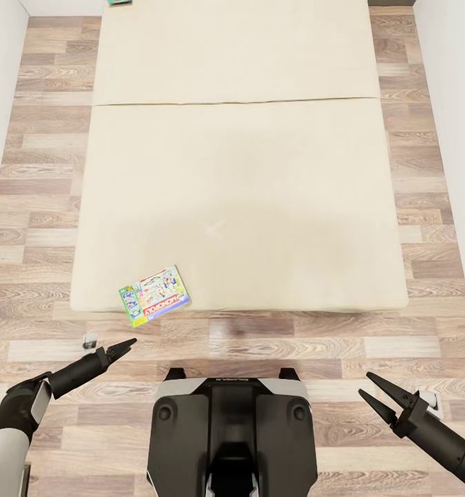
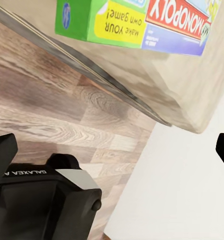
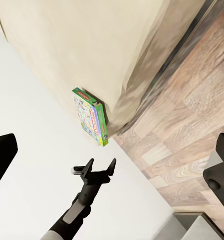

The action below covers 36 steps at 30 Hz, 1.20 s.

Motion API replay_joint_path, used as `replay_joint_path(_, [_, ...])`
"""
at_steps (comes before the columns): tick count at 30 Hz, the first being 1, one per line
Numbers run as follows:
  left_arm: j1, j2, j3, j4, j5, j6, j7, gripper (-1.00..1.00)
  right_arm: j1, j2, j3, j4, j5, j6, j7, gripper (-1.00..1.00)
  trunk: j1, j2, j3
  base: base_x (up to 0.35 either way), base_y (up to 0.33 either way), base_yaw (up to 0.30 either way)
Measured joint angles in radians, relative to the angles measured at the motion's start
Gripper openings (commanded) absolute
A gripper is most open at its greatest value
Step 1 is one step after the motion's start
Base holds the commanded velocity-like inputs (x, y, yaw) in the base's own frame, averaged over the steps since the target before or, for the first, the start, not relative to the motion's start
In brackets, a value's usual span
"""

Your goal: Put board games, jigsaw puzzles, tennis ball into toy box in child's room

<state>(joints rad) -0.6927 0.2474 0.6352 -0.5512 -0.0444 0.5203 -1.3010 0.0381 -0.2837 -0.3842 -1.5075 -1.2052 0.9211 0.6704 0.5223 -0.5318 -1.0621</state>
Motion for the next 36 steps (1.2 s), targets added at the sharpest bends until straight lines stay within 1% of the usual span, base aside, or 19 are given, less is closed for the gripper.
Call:
replay_joint_path(2, [0.000,0.000,0.000,0.000,0.000,0.000,0.000,1.00,0.000,0.000,0.000,0.000,0.000,0.000,0.000,1.00,0.000,0.000,0.000,0.000,0.000,0.000])
replay_joint_path(6, [-0.001,0.001,0.001,-0.001,0.001,-0.001,-0.001,1.00,0.000,0.000,0.000,0.000,0.000,0.000,0.000,1.00,0.015,-0.028,-0.012,0.000,0.000,0.000])
replay_joint_path(9, [-0.001,0.012,0.001,-0.003,0.005,-0.002,-0.004,1.00,0.000,-0.001,0.000,0.000,0.000,0.000,0.000,1.00,0.027,-0.049,-0.022,0.000,0.000,0.000])
replay_joint_path(13, [-0.001,0.025,0.002,-0.004,0.007,-0.003,-0.006,1.00,0.000,-0.001,0.000,0.000,0.000,0.000,0.000,1.00,0.027,-0.049,-0.022,0.000,0.000,0.000])
replay_joint_path(16, [-0.001,0.030,0.002,-0.004,0.008,-0.004,-0.006,1.00,0.000,-0.001,0.000,0.000,0.000,0.000,0.000,1.00,0.027,-0.049,-0.022,0.000,0.000,0.000])
replay_joint_path(32, [-0.001,0.036,0.003,-0.007,0.010,-0.033,-0.007,1.00,0.000,-0.002,0.000,0.000,0.000,0.001,0.000,1.00,0.027,-0.049,-0.022,0.000,0.000,0.000])
replay_joint_path(36, [-0.001,0.037,0.002,-0.007,0.010,-0.035,-0.007,1.00,0.000,-0.002,0.000,0.000,0.000,0.001,0.000,1.00,0.042,-0.077,-0.034,0.000,0.000,0.000])
